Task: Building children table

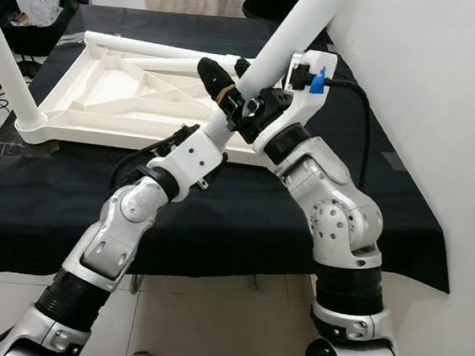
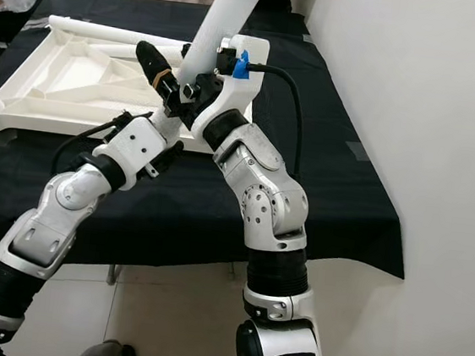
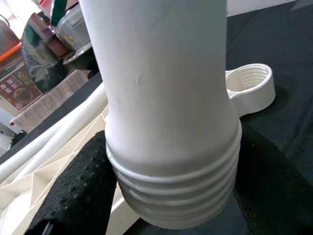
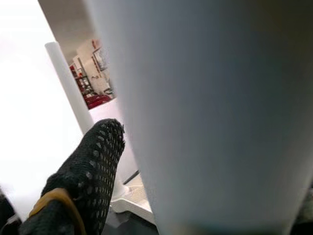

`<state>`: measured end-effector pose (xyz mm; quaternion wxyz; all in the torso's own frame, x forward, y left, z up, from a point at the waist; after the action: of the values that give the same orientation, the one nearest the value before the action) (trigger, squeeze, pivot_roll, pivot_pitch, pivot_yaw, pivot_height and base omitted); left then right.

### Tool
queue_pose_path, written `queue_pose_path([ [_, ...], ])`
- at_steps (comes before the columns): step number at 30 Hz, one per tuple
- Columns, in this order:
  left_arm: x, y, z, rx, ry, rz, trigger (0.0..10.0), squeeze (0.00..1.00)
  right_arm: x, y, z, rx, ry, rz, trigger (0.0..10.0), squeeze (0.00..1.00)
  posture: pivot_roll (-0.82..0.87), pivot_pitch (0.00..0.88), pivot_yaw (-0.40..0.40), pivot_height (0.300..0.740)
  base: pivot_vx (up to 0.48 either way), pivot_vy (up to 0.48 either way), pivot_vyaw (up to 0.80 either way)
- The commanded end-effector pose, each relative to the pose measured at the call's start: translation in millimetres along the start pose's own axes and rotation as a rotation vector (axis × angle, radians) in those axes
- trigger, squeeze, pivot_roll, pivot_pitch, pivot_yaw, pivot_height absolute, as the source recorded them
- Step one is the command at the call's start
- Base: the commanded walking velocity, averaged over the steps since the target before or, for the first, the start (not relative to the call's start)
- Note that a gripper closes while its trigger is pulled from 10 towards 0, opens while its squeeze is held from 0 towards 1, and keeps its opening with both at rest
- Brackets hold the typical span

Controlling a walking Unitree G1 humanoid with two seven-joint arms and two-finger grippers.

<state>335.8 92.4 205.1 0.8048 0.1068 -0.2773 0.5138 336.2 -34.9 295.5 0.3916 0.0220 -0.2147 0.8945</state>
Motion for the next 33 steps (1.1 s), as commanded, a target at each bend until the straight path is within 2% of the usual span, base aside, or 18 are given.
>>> queue_pose_path([
  [1, -10.0, 0.7, 6, -0.023, -0.015, -0.040, 10.0, 0.00, 4.7, -4.2, 1, -0.006, 0.020, 0.011, 10.0, 0.00, 0.03, 0.086, -0.035, 0.740, 0.000, 0.000, 0.00],
  [11, -13.8, 1.8, 7, -0.024, -0.015, -0.056, 10.0, 0.00, 7.4, -5.1, -4, -0.003, 0.061, 0.012, 10.0, 0.00, 0.04, 0.081, -0.031, 0.740, 0.000, 0.000, 0.00],
  [31, -29.7, 1.4, 14, -0.050, -0.019, -0.089, 10.0, 0.00, 4.0, -11.9, -4, -0.024, 0.054, -0.030, 10.0, 0.00, 0.04, 0.088, -0.035, 0.740, 0.000, 0.000, 0.00],
  [32, -29.4, 1.4, 14, -0.049, -0.020, -0.089, 10.0, 0.00, 4.3, -12.0, -4, -0.025, 0.047, -0.027, 0.4, 0.00, 0.04, 0.089, -0.034, 0.740, 0.000, 0.000, 0.00],
  [33, -29.4, 1.4, 14, -0.049, -0.020, -0.089, 10.0, 0.00, 4.3, -12.0, -4, -0.025, 0.047, -0.027, 0.4, 0.00, 0.04, 0.089, -0.034, 0.740, 0.000, 0.000, 0.00],
])
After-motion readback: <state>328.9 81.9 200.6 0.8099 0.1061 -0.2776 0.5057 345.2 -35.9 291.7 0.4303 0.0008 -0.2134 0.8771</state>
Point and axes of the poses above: a point about 5 cm out from each wrist's last joint towards the gripper, its own y axis pointing back from the gripper into the wrist, its own z axis along the axis of the wrist's last joint, x = y × z, the point moved 2 cm from there along -y, pointing out of the wrist towards the gripper, and after that the axes turned 2 degrees about y, right-handed, at the moved point
